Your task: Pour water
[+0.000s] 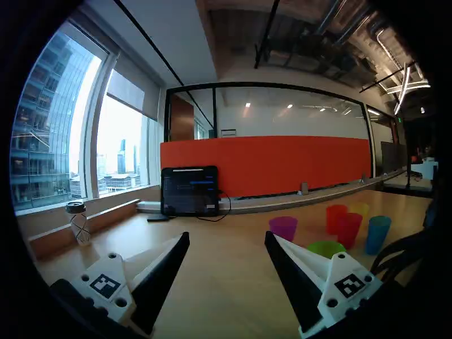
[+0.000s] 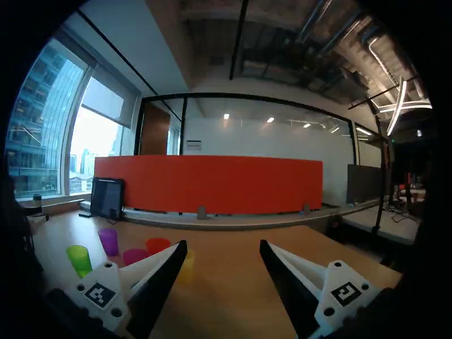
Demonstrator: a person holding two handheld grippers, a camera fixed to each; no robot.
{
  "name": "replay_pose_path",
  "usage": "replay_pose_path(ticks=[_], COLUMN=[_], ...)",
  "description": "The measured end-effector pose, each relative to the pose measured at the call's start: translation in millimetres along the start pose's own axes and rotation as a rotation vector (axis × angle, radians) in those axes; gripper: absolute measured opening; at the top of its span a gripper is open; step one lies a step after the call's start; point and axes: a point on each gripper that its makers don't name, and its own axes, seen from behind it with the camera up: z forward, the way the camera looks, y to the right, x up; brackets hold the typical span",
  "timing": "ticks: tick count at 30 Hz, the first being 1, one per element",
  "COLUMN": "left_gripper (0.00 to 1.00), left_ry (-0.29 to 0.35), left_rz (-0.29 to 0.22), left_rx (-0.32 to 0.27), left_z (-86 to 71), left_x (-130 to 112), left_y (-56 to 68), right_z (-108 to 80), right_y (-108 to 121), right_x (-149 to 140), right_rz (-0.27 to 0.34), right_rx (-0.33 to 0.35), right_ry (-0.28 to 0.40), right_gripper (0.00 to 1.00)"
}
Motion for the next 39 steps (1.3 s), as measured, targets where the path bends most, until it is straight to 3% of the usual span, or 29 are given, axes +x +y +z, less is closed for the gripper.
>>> replay_pose_path(ticks=[17,39], left_gripper=[0.99,0.99], left_ry=[-0.012,-0.024], left_rz=[-0.057,-0.042], left_rx=[0.004,-0.007], left_z=[-0.8,1.5], left_x=[-14.0,-14.8], left_y=[-9.9,-6.7], right_z=[3.2,4.3], right_y=[-6.5,-4.9], right_x=[2.3,-2.1], right_rz=[0.006,0.000], right_rx=[0.007,0.018], right_ry=[-0.001,0.026], right_gripper=[1.00,1.00])
